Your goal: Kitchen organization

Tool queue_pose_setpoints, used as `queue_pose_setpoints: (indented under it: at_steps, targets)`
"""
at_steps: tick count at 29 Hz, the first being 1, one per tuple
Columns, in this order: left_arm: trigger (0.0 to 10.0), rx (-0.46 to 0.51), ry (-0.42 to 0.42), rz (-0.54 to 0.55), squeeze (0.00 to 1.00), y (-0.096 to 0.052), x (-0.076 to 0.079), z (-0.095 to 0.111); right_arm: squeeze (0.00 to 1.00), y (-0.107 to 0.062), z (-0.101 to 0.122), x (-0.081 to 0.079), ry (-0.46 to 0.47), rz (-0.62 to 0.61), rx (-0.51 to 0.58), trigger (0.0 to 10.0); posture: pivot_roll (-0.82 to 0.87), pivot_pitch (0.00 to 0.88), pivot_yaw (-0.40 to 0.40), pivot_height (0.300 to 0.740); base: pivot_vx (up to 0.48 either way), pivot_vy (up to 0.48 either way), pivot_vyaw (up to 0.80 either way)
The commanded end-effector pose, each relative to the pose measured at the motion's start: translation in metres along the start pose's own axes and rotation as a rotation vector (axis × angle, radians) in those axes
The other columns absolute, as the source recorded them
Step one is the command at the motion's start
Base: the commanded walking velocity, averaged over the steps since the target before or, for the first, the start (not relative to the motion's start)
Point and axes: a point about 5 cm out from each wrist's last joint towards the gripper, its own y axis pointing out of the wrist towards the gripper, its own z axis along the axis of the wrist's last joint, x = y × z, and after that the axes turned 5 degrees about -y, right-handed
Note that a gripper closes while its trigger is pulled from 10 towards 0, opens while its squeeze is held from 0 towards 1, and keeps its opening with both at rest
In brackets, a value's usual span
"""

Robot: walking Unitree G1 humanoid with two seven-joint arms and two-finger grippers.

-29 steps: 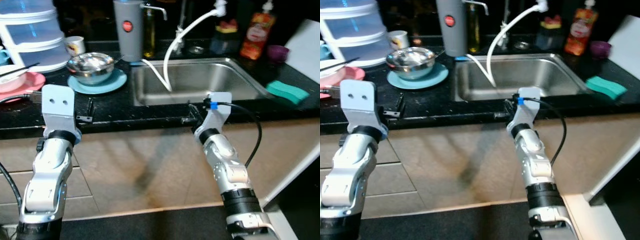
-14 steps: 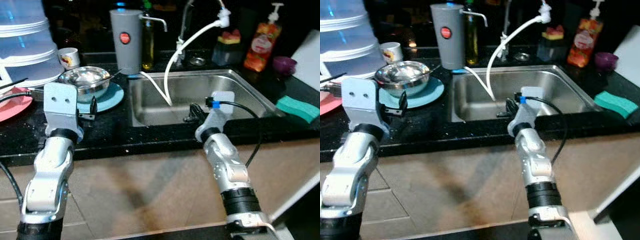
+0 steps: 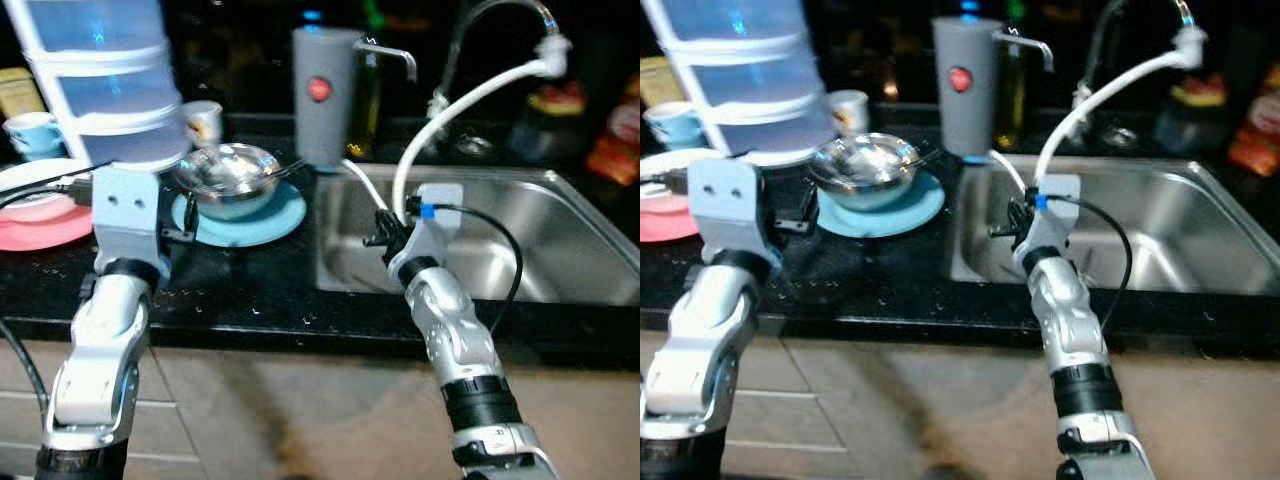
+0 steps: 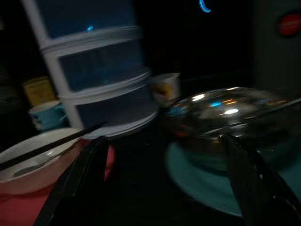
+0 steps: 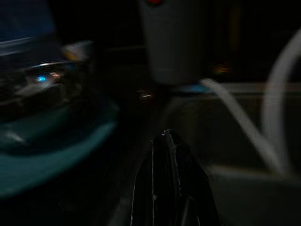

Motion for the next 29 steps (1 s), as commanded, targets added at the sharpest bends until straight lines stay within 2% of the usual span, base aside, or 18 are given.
queue_pose_setpoints:
  at_steps: [1, 11, 18, 29]
  targets:
    - [10.0, -0.009, 0.005, -0.005, 0.0, 0.0, 0.002, -0.001, 0.0, -0.001, -0.003, 0.003, 0.004, -0.01, -0.013, 10.0, 0.04, 0.042, 0.001, 0.74, 0.356, 0.0, 0.0]
    - [10.0, -0.013, 0.002, -0.023, 0.0, 0.0, 0.004, 0.0, 0.0, 0.0, -0.003, 0.005, -0.007, -0.022, -0.015, 10.0, 0.04, 0.042, 0.0, 0.74, 0.343, 0.0, 0.0]
    - [10.0, -0.02, -0.045, -0.146, 0.0, -0.003, 0.02, 0.0, 0.0, -0.001, -0.004, 0.013, -0.021, -0.072, -0.021, 10.0, 0.04, 0.042, -0.001, 0.74, 0.0, 0.0, 0.0]
    - [10.0, -0.016, -0.034, -0.142, 0.0, -0.003, 0.02, 0.001, 0.0, 0.0, -0.003, 0.015, -0.029, -0.087, -0.021, 10.0, 0.04, 0.042, -0.005, 0.74, 0.0, 0.0, 0.0]
